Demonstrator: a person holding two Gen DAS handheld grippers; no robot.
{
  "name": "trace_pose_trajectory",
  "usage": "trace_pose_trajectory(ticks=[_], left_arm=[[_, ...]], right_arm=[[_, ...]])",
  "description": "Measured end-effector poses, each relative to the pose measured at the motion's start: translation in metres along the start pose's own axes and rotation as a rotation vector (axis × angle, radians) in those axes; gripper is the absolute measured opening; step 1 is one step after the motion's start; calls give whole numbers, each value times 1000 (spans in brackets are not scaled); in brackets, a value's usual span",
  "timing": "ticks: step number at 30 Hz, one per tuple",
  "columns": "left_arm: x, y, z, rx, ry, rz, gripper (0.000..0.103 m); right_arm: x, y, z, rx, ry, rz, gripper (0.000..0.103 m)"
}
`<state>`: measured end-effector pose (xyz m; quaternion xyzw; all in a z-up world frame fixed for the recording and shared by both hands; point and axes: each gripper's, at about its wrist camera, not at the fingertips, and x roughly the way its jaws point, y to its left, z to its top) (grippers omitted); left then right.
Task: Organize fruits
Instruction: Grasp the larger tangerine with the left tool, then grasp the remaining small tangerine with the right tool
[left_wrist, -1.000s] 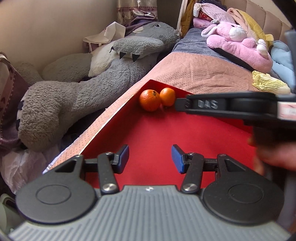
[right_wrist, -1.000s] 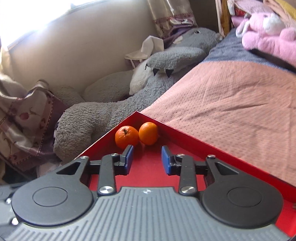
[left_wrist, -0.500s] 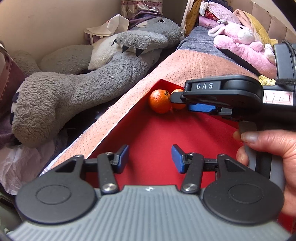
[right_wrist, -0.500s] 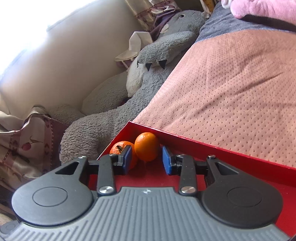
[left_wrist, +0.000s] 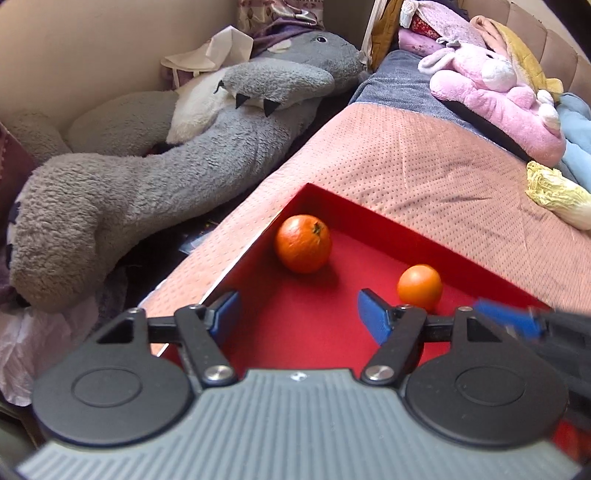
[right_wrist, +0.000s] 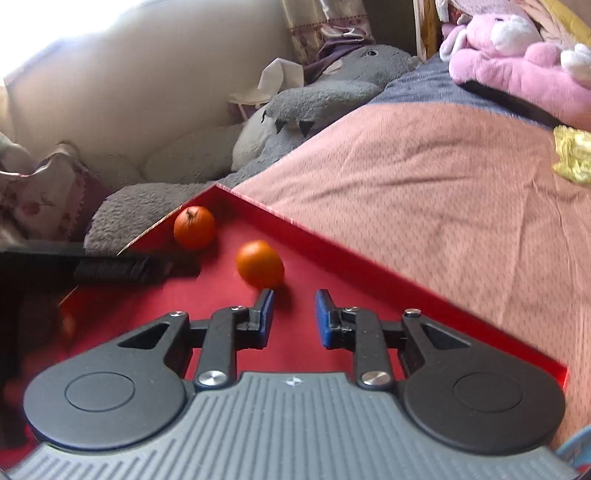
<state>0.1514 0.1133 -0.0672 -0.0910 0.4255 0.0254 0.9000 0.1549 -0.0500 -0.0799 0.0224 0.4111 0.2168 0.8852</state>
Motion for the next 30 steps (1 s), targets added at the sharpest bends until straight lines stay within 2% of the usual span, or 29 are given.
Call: trace_pose_trajectory(ticks=[1,2,4,7,10,15,20,22,24,30], left_arm=[[4,-1,2,-5,10,-4,72],[7,-2,4,-9,17,-10,72],[12,-4,9,-9,23,-22,72],[16,-4,19,-21,22,-47,72],[17,-3,25,-12,8,-79,71],[22,-5,28,29,-22,-110,70],[22,8,22,-25,-40,-133,54],[22,14,19,-45,-35,-133,42],[21,18,17,-51,-40,-117,39],[31,4,24,4,-12,-79,45]], right_arm=[[-2,0,-2,-11,4,0,33],[-2,3,-4,-30,8,-10,42],[4,11,-3,-72,10,-30,53],[23,29,7,-107,20,6,53],[40,45,14,-173,18,-1,53],[44,48,16,-152,18,18,53],[37,37,15,-114,14,15,53],[35,32,15,-97,17,14,53],[32,28,15,-81,13,16,53],[27,25,13,-62,14,14,53]])
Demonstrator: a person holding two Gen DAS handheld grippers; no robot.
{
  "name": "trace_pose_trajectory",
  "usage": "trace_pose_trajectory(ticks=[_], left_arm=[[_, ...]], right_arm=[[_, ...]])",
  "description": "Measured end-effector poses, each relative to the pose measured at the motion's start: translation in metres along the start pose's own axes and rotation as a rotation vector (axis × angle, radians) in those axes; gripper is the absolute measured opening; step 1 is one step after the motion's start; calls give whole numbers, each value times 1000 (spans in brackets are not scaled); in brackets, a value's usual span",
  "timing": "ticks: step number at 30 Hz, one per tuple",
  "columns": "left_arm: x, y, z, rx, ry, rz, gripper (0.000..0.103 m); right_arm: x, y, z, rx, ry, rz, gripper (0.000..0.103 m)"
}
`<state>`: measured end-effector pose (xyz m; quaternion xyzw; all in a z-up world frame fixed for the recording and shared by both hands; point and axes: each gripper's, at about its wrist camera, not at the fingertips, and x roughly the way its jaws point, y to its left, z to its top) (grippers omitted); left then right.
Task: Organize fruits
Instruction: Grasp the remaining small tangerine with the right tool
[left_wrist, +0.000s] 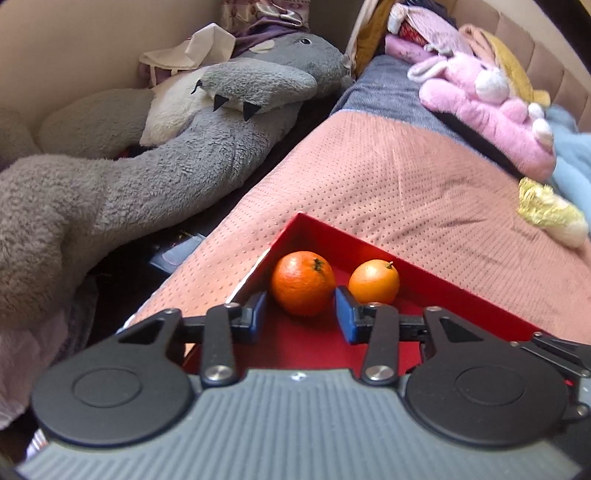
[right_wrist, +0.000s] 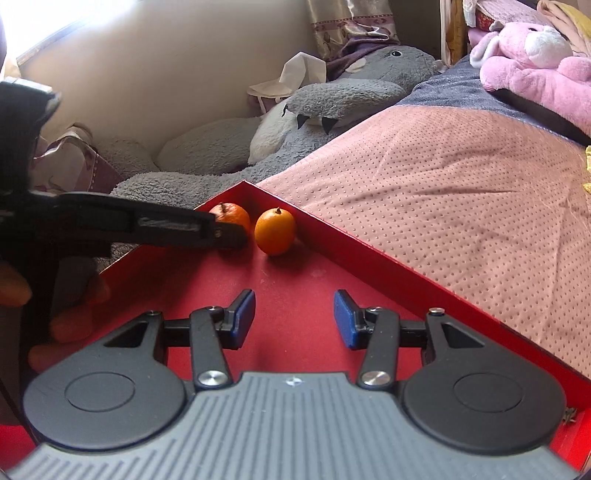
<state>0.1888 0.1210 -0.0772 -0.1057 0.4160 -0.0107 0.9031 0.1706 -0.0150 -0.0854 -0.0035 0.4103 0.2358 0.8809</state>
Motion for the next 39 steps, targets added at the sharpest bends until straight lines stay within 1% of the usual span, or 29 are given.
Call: trace_pose_trajectory(ticks=[5,7,10,14,18,23,24,28,30,31,34,39], left_arm=[[0,-6,-2,34,-15,20,40],[-6,-5,-7,34,-23,43,40],[-20,4,-18,4,-20,65,39],[-42,13,-36,-17,-13,104,39],[-52,16,-48,-30,-3,91,39],[-52,19,-48,-48,2,74,39],[-52,19,-49,-52,3,72,39],[-51,18,-50,-58,0,75,39],[-51,18,-51,-57,-3,76,39],[-51,18,-51,-58,-4,75,39],[-52,18,-52,-56,-8,73,39],[-56,17,-55,-64,-9,75,39]], right_arm=[[1,-1,3,-1,-7,-14,53],[3,0,4,5,-12,-24,53],[9,2,7,23,-20,-28,53],[17,5,12,73,-52,-20,53],[33,13,18,118,-53,3,53],[52,22,29,129,-72,-24,53],[55,23,31,131,-69,-19,53],[64,35,37,73,-60,-42,52],[67,40,38,30,-58,-68,44],[67,41,38,11,-55,-76,37],[65,41,39,-7,-43,-64,36],[53,38,30,-22,-30,-67,36]])
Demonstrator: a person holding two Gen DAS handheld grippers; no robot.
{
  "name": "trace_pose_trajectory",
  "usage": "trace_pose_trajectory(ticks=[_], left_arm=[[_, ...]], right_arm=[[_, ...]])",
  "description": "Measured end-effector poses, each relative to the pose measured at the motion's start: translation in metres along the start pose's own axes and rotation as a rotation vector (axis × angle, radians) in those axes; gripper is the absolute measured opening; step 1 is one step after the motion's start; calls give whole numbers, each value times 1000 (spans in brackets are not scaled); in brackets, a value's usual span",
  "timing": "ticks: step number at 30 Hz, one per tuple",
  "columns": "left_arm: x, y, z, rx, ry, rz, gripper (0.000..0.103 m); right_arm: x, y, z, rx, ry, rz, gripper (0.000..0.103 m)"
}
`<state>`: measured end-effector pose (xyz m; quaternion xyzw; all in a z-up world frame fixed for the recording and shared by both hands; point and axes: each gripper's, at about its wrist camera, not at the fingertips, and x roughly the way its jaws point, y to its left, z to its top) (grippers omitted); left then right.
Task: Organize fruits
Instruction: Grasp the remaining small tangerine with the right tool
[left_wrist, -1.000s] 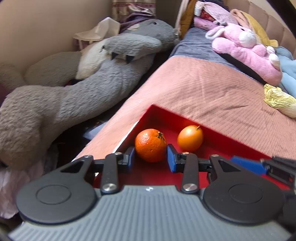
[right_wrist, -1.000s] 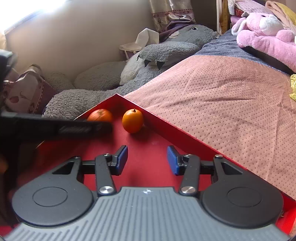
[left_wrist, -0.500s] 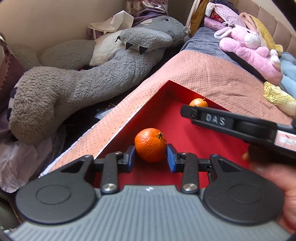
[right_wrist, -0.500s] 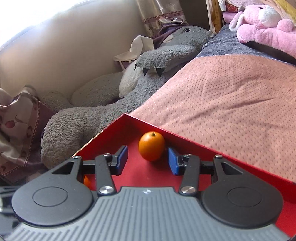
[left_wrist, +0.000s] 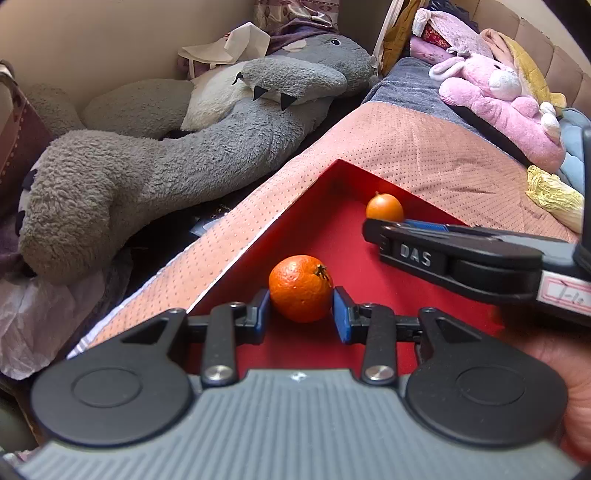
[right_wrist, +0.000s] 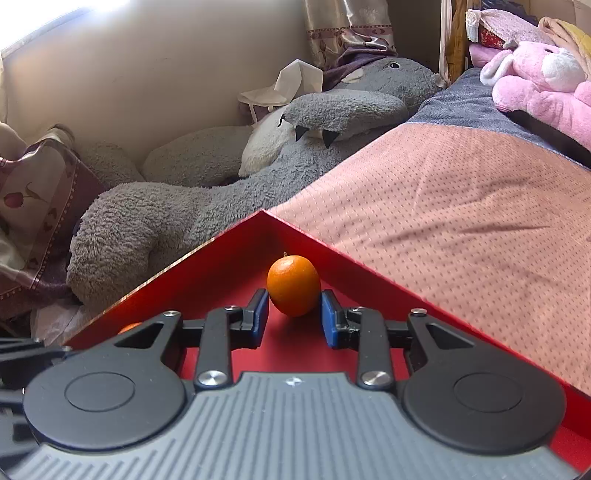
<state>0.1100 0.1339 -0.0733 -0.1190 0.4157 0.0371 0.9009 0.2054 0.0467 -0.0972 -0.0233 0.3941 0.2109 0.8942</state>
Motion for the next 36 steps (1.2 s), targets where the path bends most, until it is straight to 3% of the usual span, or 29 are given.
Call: trace_pose_trajectory(ticks=[20,31,36], left_arm=[[-26,-2,-32,23,8,-57,39],[-26,-6,-36,76,-35,-81,39],[-26,-8,-39,98,-52,-72,39]], right_arm=[[-103,7,-78,-69,101,-65,36],[-97,12,-60,-86,89,-131,37],[-89,8,-49,-55,75,-124,49]])
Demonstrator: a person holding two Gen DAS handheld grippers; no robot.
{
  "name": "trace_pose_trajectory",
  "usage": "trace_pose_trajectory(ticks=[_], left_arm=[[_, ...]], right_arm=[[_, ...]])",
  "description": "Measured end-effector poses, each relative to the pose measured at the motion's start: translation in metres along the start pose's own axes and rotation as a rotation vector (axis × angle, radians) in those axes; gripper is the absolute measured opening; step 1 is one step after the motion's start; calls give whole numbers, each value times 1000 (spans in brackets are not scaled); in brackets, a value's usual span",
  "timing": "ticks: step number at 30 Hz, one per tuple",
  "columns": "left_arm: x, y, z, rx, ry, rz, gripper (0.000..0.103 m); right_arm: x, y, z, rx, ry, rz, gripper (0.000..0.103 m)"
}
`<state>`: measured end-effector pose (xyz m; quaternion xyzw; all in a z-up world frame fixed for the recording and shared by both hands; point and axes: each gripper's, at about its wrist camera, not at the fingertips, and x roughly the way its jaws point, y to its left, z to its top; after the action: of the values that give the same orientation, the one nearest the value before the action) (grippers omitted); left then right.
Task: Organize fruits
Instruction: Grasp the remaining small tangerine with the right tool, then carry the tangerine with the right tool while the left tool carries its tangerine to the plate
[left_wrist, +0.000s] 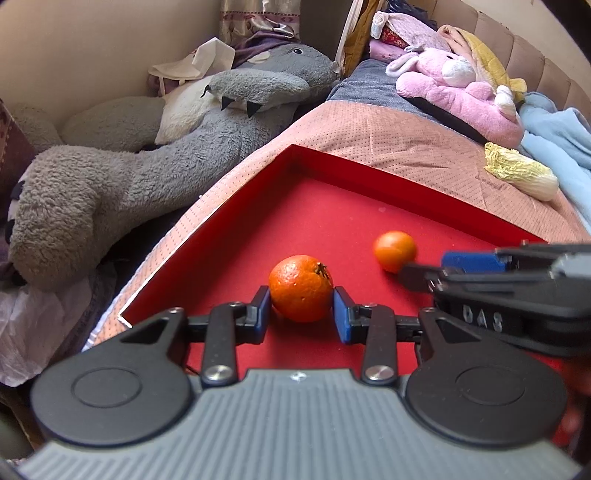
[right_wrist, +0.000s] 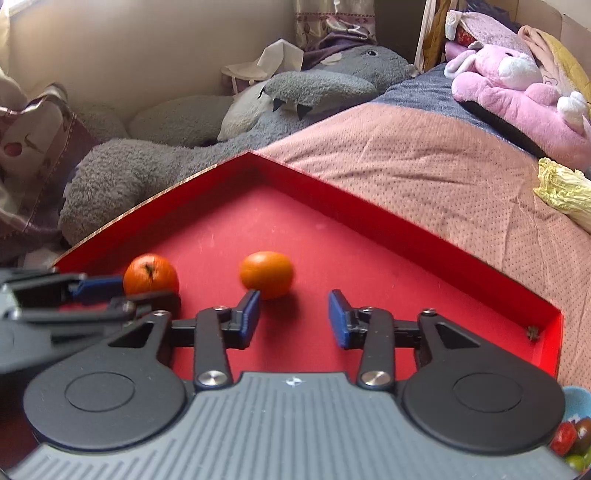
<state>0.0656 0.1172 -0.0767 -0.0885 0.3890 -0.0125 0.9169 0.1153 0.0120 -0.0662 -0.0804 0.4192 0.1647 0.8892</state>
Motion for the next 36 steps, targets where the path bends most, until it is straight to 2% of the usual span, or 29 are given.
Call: trace_pose_trajectory(ticks=[6,13,19,25,26,27,28,32,36], left_arm=[[2,1,-4,14,-15,-2,39],[2,7,-9,26,-35,-22,39],[3,10,-10,31,-44,-39,39],[2,14,-11,28,-49,-54,39],[2,16,-11,25,-47,-59,39],[3,17,-11,22,-46,-64,39],[2,17,-11,22,-46,-67,39],[3,17,-10,20,-51,-59,39],[3,15,-11,20,-54,-48,39]], right_arm=[[25,3,13,17,23,71,52],[55,21,41,-26,18,138,52],[87,41,70,-74,12,143,52],[113,50,88,-128,11,107,52],[116,51,88,-149,9,103,50],[117,51,88,-170,1,101,47],[117,50,88,-178,-3,107,40],[106,40,81,-152,11,109,40],[78,21,60,-113,11,105,40]])
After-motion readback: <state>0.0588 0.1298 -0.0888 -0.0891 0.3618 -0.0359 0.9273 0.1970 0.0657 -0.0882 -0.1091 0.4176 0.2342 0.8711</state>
